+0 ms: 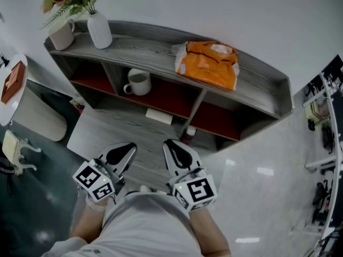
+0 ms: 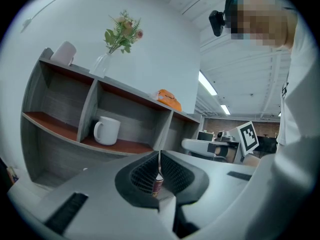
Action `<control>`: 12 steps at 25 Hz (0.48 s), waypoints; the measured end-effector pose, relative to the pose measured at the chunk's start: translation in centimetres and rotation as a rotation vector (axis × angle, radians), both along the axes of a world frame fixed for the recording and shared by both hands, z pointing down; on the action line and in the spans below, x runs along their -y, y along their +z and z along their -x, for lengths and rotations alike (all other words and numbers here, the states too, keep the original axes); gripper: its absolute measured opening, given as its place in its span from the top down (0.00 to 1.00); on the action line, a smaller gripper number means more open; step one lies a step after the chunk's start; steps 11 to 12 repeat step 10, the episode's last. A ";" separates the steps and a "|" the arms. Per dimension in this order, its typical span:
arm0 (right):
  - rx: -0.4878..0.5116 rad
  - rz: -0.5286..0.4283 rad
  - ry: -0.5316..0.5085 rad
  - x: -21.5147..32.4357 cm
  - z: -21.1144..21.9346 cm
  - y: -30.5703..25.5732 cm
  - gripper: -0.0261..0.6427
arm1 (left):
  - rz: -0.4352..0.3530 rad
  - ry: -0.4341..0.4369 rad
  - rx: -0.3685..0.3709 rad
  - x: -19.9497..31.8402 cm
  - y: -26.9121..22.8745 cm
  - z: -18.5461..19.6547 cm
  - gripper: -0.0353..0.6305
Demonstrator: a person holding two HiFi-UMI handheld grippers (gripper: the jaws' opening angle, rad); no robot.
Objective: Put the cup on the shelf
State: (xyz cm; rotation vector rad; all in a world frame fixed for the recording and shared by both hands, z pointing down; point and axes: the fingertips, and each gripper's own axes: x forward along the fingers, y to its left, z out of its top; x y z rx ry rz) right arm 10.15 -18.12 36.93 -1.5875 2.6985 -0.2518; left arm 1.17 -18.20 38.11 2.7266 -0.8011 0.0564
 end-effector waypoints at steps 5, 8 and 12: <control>-0.003 0.002 -0.006 -0.1 0.3 0.0 0.91 | 0.000 -0.009 0.002 0.0 0.0 0.3 0.91; -0.008 -0.003 -0.009 -0.2 0.4 0.0 0.91 | -0.001 -0.011 0.008 0.1 0.1 0.5 0.91; -0.009 -0.001 -0.010 -0.2 0.4 0.1 0.91 | -0.001 -0.014 0.009 0.1 0.1 0.6 0.91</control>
